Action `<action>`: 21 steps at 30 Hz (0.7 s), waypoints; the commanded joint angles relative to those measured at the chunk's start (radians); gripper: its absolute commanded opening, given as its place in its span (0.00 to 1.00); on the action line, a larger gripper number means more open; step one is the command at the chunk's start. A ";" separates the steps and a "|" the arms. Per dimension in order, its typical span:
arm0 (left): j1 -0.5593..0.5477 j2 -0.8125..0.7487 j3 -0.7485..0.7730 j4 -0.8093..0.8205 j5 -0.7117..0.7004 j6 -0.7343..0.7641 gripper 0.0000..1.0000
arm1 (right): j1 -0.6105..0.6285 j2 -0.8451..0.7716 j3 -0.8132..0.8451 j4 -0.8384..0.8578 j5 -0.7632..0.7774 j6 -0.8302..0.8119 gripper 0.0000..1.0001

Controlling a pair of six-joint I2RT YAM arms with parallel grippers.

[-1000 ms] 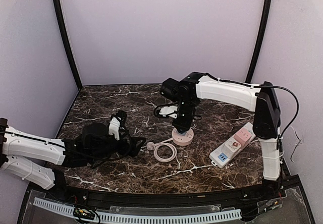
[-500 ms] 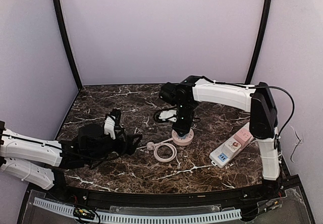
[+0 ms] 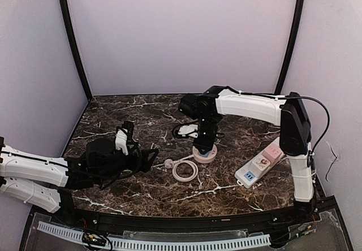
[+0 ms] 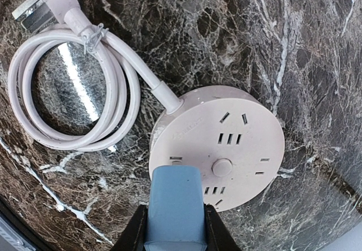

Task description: Insert the plug

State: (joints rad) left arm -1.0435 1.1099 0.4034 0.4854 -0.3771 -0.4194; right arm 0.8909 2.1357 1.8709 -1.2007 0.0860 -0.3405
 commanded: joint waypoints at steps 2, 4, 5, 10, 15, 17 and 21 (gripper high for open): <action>-0.004 -0.022 -0.018 0.006 0.009 -0.010 0.99 | 0.001 0.018 -0.011 -0.005 0.007 -0.004 0.00; -0.004 -0.021 -0.017 0.007 0.009 -0.010 0.99 | 0.000 0.024 -0.008 -0.004 0.007 -0.005 0.00; -0.004 -0.020 -0.018 0.009 0.009 -0.010 0.99 | 0.001 0.025 -0.005 -0.005 0.005 -0.005 0.00; -0.003 -0.017 -0.018 0.009 0.012 -0.012 0.99 | 0.002 0.039 0.002 -0.006 0.001 -0.003 0.00; -0.003 -0.016 -0.018 0.011 0.015 -0.014 0.99 | 0.002 0.060 0.004 -0.006 0.003 -0.001 0.00; -0.004 -0.016 -0.017 0.011 0.015 -0.014 0.99 | 0.002 0.073 0.007 -0.006 0.005 -0.002 0.00; -0.004 -0.016 -0.018 0.012 0.014 -0.015 0.99 | 0.002 0.092 0.015 -0.006 0.008 -0.004 0.00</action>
State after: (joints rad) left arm -1.0435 1.1076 0.4030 0.4854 -0.3740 -0.4286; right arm 0.8921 2.1624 1.8843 -1.2049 0.0864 -0.3397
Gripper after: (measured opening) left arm 0.987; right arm 0.257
